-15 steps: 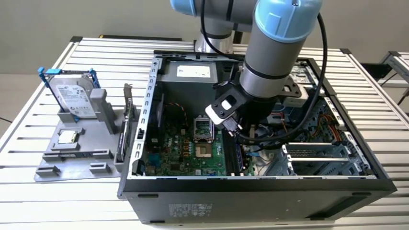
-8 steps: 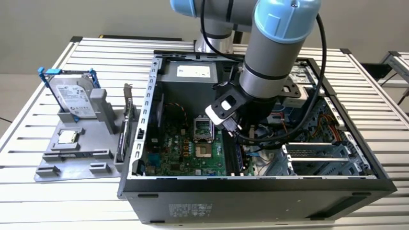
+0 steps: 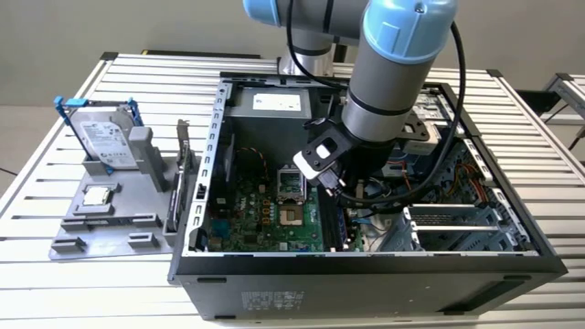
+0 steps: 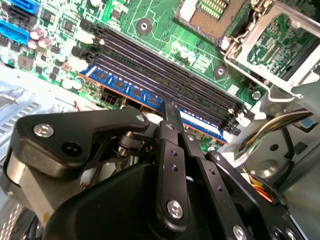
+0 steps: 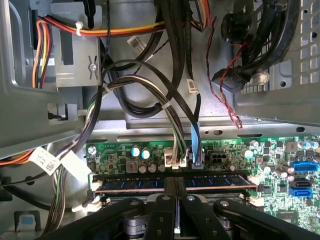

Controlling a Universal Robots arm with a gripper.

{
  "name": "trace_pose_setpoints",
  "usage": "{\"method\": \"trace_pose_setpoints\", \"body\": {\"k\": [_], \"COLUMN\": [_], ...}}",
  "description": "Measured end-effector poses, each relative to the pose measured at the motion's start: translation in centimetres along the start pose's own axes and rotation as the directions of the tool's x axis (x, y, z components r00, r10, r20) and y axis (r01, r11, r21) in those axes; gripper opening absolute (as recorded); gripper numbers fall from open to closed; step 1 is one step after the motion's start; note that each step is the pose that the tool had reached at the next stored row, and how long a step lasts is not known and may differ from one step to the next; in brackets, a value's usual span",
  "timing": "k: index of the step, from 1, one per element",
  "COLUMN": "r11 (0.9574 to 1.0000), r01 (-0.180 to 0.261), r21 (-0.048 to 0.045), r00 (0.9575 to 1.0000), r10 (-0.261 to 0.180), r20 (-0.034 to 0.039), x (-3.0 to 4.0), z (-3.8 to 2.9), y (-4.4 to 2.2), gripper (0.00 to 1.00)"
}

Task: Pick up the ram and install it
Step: 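Press down the ram until it locks into place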

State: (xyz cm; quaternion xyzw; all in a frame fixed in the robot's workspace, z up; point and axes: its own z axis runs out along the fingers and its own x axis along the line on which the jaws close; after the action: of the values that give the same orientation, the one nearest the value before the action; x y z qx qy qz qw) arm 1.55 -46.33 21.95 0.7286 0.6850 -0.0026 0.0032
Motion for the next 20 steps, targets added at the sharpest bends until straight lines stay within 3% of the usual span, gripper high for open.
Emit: {"method": "trace_pose_setpoints", "body": {"k": [13,18,20], "r11": [1.0000,1.0000,1.0000], "r01": [0.000,0.000,0.000], "r21": [-0.0001,-0.0004,-0.0001], "r00": [1.0000,1.0000,1.0000], "r10": [0.000,0.000,0.000], "r20": [-0.0004,-0.0027,-0.0005], "x": [0.01,0.04,0.01], "z": [0.08,-0.26,-0.52], "y": [0.00,0.01,0.00], "gripper": [0.00,0.00,0.00]}}
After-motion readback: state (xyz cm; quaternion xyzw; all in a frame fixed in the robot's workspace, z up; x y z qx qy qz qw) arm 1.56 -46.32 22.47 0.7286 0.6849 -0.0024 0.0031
